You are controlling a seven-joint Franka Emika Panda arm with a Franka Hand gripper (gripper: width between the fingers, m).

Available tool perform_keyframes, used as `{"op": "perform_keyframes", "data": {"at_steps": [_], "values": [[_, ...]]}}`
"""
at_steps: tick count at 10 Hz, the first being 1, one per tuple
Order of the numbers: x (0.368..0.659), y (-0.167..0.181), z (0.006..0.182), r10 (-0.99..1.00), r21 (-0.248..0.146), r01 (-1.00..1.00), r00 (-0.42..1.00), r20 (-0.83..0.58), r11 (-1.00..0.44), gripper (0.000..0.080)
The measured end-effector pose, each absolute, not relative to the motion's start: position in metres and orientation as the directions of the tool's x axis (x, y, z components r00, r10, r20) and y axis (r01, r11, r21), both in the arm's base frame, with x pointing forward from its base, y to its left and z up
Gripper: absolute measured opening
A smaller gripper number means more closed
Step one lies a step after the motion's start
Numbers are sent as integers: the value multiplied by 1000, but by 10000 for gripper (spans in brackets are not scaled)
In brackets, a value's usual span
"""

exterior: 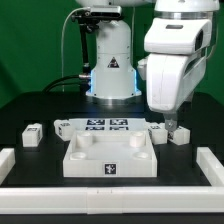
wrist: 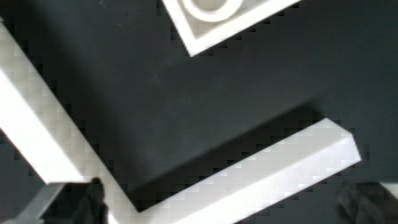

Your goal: Assemble one leg

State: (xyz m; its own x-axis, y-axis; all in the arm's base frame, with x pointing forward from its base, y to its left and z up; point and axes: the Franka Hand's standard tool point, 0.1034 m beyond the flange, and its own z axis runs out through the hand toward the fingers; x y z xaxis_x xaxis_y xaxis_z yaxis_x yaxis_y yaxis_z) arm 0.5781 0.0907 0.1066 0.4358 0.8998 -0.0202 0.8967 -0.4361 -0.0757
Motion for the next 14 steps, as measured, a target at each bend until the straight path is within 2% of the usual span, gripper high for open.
{"op": "perform_keyframes", "data": {"at_steps": [1, 8, 10, 11, 12, 13, 14], "values": [[579, 90, 107, 909, -85, 905, 417, -24, -417, 650], [579, 90, 106, 909, -85, 905, 416, -25, -417, 650], [575, 89, 111, 912, -65, 910, 410, -15, -410, 650], [568, 83, 109, 950, -16, 950, 312, 18, -312, 650], [554, 72, 101, 979, 4, 979, 203, 26, -203, 650], [545, 65, 94, 987, -9, 988, 157, 13, -157, 650], [545, 61, 95, 991, -3, 991, 133, -2, -133, 650]]}}
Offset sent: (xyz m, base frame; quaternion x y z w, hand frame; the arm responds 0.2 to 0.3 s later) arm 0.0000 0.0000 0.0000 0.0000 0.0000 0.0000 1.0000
